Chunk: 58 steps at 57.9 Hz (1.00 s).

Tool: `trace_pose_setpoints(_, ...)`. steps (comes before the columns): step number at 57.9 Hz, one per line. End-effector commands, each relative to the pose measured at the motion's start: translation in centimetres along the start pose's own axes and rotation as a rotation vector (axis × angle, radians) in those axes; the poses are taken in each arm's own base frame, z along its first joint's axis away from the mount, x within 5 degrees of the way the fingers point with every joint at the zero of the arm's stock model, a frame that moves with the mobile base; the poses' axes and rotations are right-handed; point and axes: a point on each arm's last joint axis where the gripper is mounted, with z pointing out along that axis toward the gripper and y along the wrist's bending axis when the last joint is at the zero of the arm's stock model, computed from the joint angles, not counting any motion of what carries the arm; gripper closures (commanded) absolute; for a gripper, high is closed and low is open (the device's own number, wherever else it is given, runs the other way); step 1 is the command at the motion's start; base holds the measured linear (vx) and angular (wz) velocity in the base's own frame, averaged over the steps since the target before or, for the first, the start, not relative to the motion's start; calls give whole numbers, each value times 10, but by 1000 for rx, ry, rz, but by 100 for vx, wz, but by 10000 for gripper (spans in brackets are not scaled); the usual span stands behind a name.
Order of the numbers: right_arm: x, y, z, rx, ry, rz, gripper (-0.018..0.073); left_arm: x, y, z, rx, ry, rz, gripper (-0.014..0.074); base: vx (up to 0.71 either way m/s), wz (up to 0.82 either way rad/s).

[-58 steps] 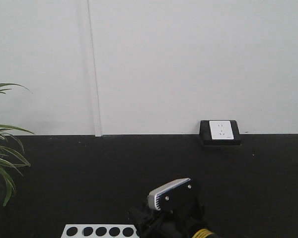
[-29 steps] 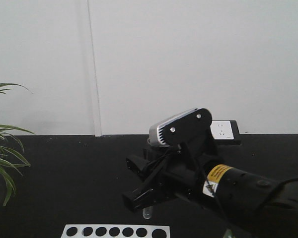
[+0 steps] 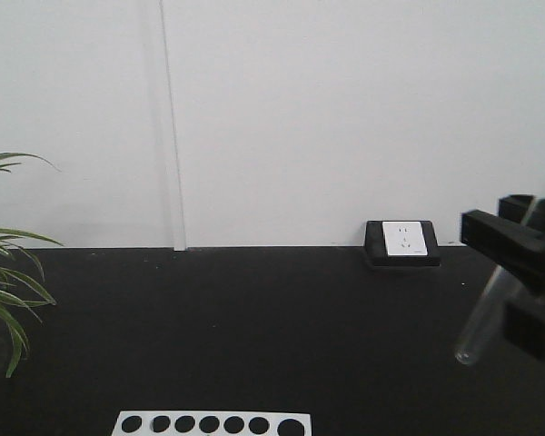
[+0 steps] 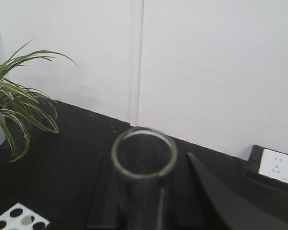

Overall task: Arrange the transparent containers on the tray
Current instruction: 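Lift the clear tube out of the rack with the right gripper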

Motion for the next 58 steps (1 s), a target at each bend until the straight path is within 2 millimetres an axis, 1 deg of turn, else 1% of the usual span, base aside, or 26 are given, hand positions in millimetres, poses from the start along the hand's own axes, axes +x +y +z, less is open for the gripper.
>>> trace_pose_setpoints(1,0,-1,-24,16,-96,-10,543,-25,-4,-14,43,-147,-15,388,0,0)
trace_pose_setpoints(6,13,0,-38,18,-123,-6,543,-27,-3,-26,27,-159,-16,388,0,0)
trace_pose_setpoints(11,19,1,-46,19,-142,9,543,-28,0,-37,1,-153,-19,388,0,0)
trace_pose_setpoints(22,20,1,-48,18,-133,6,541,-27,4,-54,-37,-140,-25,388,0,0)
trace_pose_setpoints(41,20,1,-48,18,-133,5,540,-18,8,-55,-91,-47,-30,388,0,0)
trace_pose_setpoints(58,20,1,-48,18,-133,5,540,-18,9,-55,-94,-41,-31,388,0,0)
